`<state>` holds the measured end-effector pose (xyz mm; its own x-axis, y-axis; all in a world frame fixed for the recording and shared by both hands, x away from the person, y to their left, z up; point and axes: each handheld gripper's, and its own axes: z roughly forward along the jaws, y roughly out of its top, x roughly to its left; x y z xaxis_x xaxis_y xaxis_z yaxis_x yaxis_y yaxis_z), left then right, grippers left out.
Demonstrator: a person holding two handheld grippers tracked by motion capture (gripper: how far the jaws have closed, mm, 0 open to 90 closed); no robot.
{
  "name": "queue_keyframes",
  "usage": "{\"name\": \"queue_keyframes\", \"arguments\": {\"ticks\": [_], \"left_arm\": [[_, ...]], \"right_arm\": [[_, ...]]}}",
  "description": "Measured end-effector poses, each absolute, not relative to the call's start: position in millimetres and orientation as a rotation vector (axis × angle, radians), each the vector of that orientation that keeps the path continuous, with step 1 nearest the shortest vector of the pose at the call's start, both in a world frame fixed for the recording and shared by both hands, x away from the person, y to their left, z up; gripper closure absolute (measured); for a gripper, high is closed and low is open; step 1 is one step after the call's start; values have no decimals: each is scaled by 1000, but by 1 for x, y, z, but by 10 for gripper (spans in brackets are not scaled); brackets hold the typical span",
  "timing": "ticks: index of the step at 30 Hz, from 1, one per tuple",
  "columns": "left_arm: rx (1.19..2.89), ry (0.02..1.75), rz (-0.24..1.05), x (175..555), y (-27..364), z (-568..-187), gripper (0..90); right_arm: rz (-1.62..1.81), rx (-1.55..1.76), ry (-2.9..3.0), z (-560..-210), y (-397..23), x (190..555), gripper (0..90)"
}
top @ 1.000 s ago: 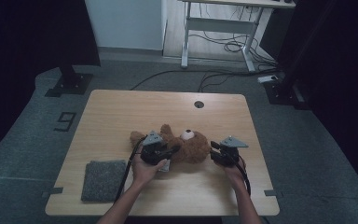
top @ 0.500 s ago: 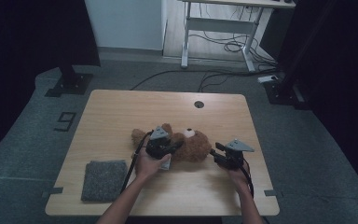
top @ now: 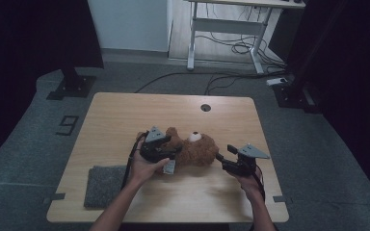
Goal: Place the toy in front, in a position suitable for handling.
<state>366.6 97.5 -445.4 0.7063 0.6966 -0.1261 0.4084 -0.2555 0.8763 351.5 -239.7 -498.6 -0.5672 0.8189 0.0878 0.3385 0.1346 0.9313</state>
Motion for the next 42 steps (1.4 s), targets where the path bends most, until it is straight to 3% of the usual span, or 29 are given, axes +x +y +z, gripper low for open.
{"name": "queue_keyframes", "arguments": {"ticks": [9, 18, 42], "left_arm": [[1788, 935, 374, 346, 156, -435, 305], [1772, 1071, 389, 321, 210, -462, 276], [1831, 1239, 396, 282, 257, -507, 245]], "right_arm": [[1463, 1044, 2011, -488, -219, 350, 260], [1452, 1085, 2064, -500, -205, 358, 162], [1479, 1119, 2017, -522, -204, 341, 165]]}}
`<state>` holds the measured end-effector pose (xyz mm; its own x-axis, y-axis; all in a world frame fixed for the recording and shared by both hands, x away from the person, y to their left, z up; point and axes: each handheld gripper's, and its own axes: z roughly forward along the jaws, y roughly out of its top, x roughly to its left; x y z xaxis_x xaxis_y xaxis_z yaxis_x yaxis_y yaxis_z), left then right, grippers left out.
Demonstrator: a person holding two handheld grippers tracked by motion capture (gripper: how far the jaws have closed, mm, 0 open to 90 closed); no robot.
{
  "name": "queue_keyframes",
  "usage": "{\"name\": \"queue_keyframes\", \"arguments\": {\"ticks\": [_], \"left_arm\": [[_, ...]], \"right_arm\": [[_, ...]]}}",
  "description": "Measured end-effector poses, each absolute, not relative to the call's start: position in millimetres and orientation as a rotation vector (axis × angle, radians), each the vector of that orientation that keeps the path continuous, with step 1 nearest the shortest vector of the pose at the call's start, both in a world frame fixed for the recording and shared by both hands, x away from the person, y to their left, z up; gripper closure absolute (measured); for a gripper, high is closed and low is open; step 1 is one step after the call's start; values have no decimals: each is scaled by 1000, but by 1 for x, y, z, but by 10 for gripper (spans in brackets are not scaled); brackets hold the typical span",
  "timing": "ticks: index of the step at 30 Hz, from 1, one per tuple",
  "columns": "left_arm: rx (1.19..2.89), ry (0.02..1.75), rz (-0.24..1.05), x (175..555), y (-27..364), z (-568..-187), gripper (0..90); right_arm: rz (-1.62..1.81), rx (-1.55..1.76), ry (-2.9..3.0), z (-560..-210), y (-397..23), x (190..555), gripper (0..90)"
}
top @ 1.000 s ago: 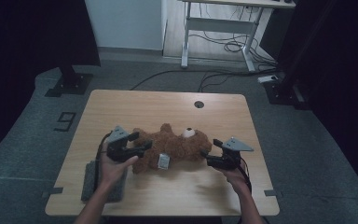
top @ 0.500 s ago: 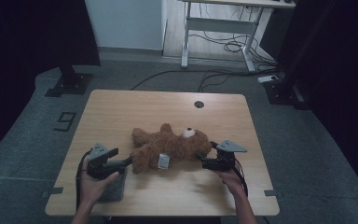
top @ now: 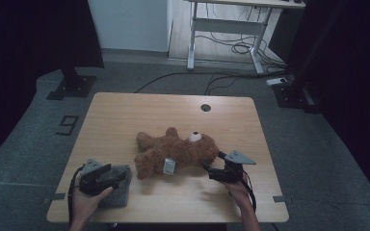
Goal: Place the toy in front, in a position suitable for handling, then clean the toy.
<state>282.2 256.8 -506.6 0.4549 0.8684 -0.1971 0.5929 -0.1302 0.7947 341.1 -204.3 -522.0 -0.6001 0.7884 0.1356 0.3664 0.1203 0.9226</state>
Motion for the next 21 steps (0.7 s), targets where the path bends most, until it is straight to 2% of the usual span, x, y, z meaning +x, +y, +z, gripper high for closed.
{"name": "queue_keyframes", "arguments": {"ticks": [14, 21], "left_arm": [[1946, 1318, 401, 283, 253, -529, 206], [2032, 1346, 476, 285, 239, -540, 211]], "right_arm": [[1464, 1110, 2036, -528, -202, 339, 164], [1452, 1118, 2045, -530, -202, 340, 161]]}}
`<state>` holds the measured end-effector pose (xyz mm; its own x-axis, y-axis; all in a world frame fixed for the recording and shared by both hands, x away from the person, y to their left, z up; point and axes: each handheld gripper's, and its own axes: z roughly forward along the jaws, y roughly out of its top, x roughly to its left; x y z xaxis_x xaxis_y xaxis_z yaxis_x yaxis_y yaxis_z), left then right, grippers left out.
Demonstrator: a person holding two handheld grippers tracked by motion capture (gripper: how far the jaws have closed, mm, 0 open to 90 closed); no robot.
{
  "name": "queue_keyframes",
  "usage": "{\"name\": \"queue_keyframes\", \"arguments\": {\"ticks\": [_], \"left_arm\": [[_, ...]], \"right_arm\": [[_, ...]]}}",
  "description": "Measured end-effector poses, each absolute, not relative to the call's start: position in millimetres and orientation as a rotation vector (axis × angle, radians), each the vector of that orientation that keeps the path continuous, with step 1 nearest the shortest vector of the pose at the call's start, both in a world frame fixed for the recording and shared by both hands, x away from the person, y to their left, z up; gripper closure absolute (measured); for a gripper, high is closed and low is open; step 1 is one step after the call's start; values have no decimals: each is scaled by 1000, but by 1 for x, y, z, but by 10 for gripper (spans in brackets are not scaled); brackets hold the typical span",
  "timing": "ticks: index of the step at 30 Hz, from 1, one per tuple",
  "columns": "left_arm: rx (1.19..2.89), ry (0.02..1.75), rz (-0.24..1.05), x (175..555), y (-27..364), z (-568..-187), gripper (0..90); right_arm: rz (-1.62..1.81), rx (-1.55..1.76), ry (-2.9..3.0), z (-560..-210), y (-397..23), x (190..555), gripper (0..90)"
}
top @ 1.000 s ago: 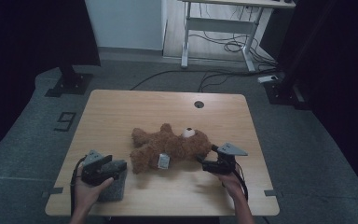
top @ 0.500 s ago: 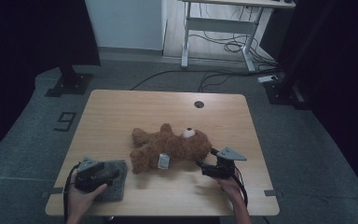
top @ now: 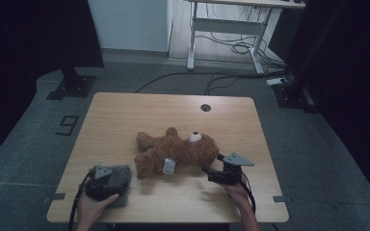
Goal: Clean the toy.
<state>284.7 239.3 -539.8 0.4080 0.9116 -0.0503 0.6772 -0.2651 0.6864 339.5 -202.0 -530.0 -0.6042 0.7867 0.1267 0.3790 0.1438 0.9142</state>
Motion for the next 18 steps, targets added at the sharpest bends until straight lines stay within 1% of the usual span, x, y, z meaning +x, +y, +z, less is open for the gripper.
{"name": "queue_keyframes", "arguments": {"ticks": [1, 3, 5, 8, 10, 11, 12, 13, 14, 18], "left_arm": [[2043, 1346, 505, 284, 237, -542, 218], [2048, 1345, 517, 284, 236, -542, 228], [2040, 1342, 536, 284, 237, -542, 290], [2021, 1331, 560, 283, 240, -543, 416], [2020, 1317, 557, 282, 242, -543, 533], [2015, 1316, 557, 282, 244, -543, 640], [2015, 1316, 557, 282, 244, -543, 678], [2014, 1316, 556, 282, 245, -542, 678], [2005, 1318, 549, 282, 246, -542, 729], [1964, 1321, 482, 283, 254, -542, 758]], "right_arm": [[1451, 1116, 2045, -530, -202, 339, 161], [1451, 1117, 2044, -530, -202, 339, 161], [1451, 1118, 2043, -530, -202, 339, 161], [1444, 1120, 2046, -531, -202, 340, 160], [1440, 1124, 2049, -532, -202, 340, 160], [1437, 1125, 2049, -533, -202, 340, 161], [1437, 1125, 2049, -533, -202, 340, 161], [1437, 1125, 2050, -533, -202, 340, 161], [1439, 1118, 2051, -533, -202, 340, 160], [1444, 1112, 2044, -531, -203, 340, 160]]}}
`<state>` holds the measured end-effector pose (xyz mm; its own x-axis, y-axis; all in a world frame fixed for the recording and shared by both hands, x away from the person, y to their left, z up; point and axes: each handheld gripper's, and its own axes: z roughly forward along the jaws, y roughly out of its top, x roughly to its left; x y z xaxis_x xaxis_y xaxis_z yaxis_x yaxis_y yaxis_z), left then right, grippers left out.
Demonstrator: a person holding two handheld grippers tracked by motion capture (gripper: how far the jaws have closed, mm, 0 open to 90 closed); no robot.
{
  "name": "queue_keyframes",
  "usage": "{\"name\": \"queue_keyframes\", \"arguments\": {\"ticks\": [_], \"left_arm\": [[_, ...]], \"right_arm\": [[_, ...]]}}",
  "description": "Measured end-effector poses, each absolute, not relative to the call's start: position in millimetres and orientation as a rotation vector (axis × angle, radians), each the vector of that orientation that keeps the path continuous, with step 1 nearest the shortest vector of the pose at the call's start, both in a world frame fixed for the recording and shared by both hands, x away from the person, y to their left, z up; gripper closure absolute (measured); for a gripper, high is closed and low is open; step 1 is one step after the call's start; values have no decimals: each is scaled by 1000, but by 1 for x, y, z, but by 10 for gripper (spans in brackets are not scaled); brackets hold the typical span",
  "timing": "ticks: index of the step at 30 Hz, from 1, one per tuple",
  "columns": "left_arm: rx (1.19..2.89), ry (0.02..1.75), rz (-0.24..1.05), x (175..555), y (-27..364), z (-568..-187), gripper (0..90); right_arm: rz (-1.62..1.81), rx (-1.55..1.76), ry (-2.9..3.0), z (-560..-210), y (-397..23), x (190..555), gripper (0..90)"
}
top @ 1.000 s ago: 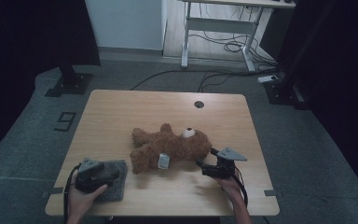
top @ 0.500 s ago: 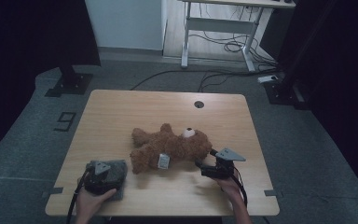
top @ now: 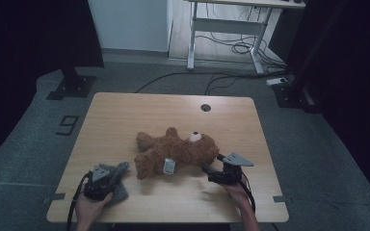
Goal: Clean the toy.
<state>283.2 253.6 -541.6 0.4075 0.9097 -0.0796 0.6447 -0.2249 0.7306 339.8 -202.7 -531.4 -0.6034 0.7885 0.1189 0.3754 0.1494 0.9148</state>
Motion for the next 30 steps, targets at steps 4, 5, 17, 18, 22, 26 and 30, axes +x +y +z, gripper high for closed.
{"name": "queue_keyframes", "arguments": {"ticks": [4, 5, 17, 18, 22, 26, 30], "left_arm": [[1921, 1308, 440, 283, 259, -539, 769], [1914, 1297, 435, 283, 259, -538, 769], [1873, 1285, 402, 282, 262, -534, 771], [1871, 1284, 398, 282, 262, -534, 771], [1847, 1278, 380, 280, 263, -532, 770], [1812, 1267, 363, 278, 263, -527, 769], [1786, 1236, 322, 277, 258, -524, 766]], "right_arm": [[1453, 1106, 2036, -528, -205, 340, 150], [1458, 1108, 2036, -527, -206, 341, 150], [1474, 1074, 2030, -510, -192, 363, 140], [1459, 1067, 2040, -511, -190, 364, 153], [1400, 1069, 2035, -514, -187, 363, 357], [1386, 1084, 2050, -516, -187, 360, 463], [1372, 1104, 2047, -520, -188, 351, 539]]}}
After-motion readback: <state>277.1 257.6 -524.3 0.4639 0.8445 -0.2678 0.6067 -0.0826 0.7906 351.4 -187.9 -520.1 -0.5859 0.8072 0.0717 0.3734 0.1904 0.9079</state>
